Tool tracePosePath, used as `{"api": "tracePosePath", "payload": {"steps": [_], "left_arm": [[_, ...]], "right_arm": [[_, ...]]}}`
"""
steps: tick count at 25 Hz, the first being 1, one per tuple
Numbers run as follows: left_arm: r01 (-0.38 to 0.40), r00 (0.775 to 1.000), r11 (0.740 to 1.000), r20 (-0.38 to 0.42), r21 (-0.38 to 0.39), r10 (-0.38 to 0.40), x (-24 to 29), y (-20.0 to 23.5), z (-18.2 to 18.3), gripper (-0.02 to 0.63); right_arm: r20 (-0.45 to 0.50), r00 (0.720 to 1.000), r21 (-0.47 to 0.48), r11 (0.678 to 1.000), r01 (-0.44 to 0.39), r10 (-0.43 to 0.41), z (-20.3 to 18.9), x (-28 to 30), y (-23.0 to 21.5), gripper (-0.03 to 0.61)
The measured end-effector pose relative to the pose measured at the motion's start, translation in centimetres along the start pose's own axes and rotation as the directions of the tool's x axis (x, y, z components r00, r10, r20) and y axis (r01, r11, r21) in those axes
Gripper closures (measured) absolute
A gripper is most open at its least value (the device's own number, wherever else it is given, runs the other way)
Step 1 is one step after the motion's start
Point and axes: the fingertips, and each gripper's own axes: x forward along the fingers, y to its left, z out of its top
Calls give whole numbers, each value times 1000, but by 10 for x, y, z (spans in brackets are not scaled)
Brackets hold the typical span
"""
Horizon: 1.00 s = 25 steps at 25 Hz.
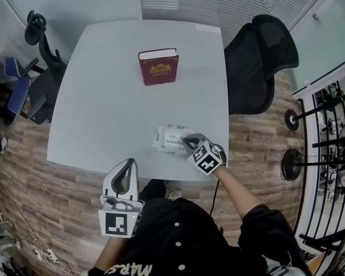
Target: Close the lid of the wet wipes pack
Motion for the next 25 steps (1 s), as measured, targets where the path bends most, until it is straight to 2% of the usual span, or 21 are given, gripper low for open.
{"api": "tracePosePath", "payload": {"steps": [2,5,8,11,13,15,21,25], "left_arm": [[3,1000,1000,16,19,-4,4,1,5,601],[5,1000,999,28,50,-6,9,2,10,601],[16,998,999,58,44,-19,12,2,14,601],[14,996,998,87,56,-19,16,6,22,601],[3,997,1000,80,24,-5,18,9,24,601],[-6,997,1000,82,8,5,20,12,27,601],[-12,993,999,119,37,8,26,17,40,601],[-10,993,1000,122,27,6,29,16,43,601]], "right_arm": [[81,996,56,998,33,-38,15,-22,-9,546],[199,973,145,985,90,-118,35,-61,-26,546],[291,937,213,968,134,-194,47,-99,-39,546],[380,894,286,949,131,-238,61,-136,-46,546],[424,865,329,935,129,-268,66,-158,-49,546],[465,828,365,920,143,-313,70,-180,-54,546],[580,671,450,868,209,-462,74,-246,-68,546],[609,591,478,839,260,-529,73,-278,-73,546]]}}
